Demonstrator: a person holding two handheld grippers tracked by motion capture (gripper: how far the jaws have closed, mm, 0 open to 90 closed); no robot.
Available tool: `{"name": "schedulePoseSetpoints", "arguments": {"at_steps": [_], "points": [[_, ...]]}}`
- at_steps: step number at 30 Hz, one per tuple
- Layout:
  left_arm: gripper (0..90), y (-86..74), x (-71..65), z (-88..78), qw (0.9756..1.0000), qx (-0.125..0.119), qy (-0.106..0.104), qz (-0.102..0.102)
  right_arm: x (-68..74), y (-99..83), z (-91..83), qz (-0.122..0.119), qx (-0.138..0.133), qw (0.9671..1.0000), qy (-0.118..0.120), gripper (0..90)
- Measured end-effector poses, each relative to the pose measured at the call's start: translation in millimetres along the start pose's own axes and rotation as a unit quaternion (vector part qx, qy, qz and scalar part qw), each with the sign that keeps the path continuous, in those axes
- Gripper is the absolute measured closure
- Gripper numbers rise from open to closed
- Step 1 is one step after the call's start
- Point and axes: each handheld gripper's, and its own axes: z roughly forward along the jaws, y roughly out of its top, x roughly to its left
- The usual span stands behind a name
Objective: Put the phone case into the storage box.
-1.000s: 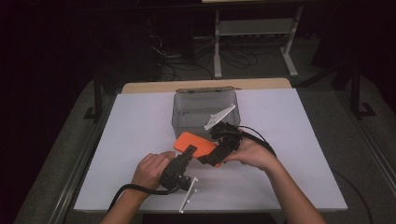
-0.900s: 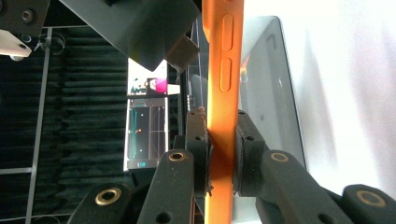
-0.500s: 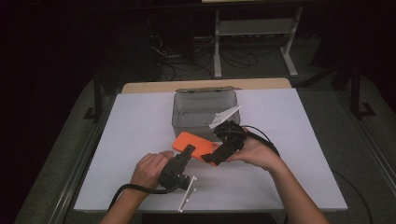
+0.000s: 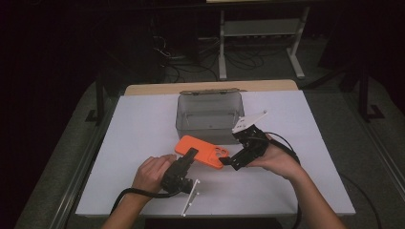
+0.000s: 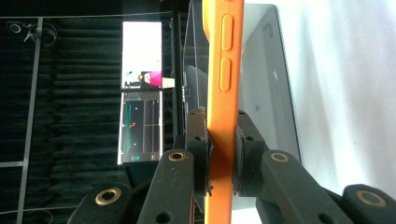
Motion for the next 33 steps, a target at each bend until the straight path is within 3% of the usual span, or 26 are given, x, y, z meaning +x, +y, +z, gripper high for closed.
{"name": "schedulePoseSetpoints", "arguments": {"at_steps": [15,33], "points": [[79.7,-3.3,1.6,-2.4,1.0000,0.009,0.001,0.000,-4.8,-41.2,-7.7,0.020,-0.018,0.9992,-0.029,0.0],[79.7,-3.9,3.1,-3.6,0.9999,0.010,0.005,-0.001,-3.4,-94.5,-12.4,0.060,-0.053,0.9945,-0.068,0.0]]}}
